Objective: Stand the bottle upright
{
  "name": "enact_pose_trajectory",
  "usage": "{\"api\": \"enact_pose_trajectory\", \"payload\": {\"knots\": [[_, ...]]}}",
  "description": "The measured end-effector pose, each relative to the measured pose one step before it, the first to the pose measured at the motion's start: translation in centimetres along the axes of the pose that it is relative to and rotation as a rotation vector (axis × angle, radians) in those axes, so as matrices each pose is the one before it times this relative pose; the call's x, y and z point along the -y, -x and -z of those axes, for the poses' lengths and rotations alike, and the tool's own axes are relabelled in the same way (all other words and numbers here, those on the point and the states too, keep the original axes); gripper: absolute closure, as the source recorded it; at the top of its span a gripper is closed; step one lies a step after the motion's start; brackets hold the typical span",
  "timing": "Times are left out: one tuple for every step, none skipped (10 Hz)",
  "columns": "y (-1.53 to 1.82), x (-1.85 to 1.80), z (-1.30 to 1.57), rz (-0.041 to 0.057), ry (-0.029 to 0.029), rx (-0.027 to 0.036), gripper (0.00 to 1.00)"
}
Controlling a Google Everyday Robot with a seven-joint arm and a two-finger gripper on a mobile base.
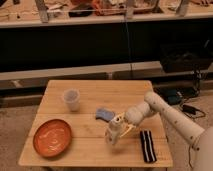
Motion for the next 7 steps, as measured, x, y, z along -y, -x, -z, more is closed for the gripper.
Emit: {"api": "enact_pose_trajectory", "payload": {"knots": [[-1.228, -0.268, 0.019, -0.00795, -0.01124, -0.00644, 1.00], [-0.899, -0.106, 0.114, -0.00878, -0.00838, -0.00654, 1.00], [-0.636, 0.012, 0.023, -0.00536, -0.00173, -0.00644, 1.00], [-0.533, 0.128, -0.013, -0.00746, -0.00210, -0.01250, 1.00], [-0.116, 0.120, 0.149, -0.00491, -0.01146, -0.01536, 0.97], [-0.133, 0.055, 0.134, -0.00363, -0.01151, -0.01171, 0.89], [-0.015, 0.023, 0.174, -0.00065, -0.00937, -0.00869, 0.81]]}}
